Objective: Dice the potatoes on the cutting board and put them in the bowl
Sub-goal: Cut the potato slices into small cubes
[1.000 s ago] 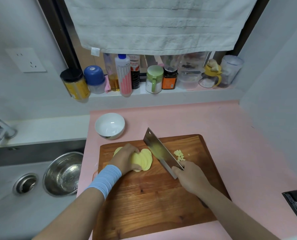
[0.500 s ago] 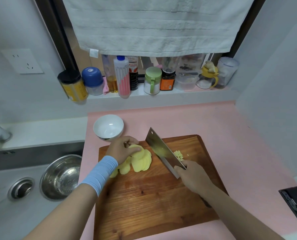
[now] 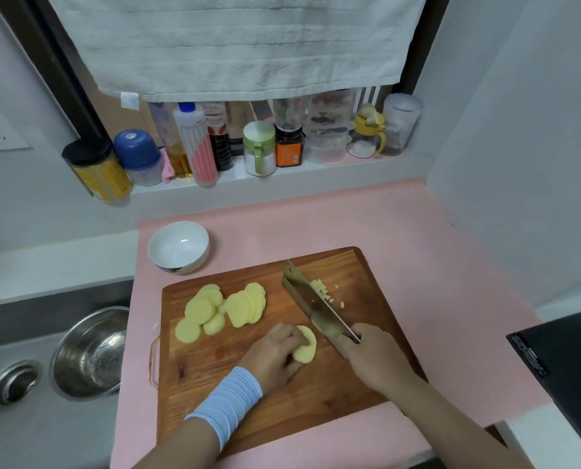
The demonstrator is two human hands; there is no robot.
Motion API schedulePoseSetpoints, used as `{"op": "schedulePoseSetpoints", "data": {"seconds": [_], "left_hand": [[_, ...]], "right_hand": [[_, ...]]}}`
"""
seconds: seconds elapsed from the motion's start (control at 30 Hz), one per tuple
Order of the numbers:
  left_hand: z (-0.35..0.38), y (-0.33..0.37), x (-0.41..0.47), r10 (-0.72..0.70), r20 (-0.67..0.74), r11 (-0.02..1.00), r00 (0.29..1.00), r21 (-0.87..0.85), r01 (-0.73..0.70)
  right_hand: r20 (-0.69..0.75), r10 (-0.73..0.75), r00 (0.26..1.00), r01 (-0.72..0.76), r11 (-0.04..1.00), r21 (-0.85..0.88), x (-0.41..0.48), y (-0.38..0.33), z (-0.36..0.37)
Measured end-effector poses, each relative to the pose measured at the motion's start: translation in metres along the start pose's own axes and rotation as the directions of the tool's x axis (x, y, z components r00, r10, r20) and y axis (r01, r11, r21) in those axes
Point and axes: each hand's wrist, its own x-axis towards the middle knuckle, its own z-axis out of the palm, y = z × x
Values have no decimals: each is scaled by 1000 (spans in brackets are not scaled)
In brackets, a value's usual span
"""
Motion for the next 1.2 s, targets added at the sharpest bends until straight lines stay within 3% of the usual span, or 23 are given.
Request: {"op": "schedulePoseSetpoints", "data": {"seconds": [0.23,0.43,0.53,0.63,0.73,0.8,1.0,1.2], "left_hand": [[2,-4,9,-20,71,995,997,100,13],[27,20,10,-236,-171,961,957,102,256],[37,35,14,-276,-248,942,929,124,313],[35,37,11,-175,-268,947,947,216,237],[29,28,10,70,-165,975,984,220,-32],[28,23,13,151,-88,964,985,234,-127],[28,20,13,180,-111,962,977,228,-152],[30,21,12,117,-137,979,984,180,-92]], "right_hand": [[-2,-7,1000,7,995,-96,-3,22,3],[9,-72,997,73,978,-193,0,28,-1],[24,-101,995,104,974,-200,4,28,-3],[48,-130,990,138,964,-227,8,30,-4],[50,-158,986,166,951,-262,9,31,-5],[42,-186,982,190,937,-294,8,32,-4],[37,-340,940,329,871,-364,-3,42,-6],[51,-339,939,332,863,-381,-13,45,-9]]}}
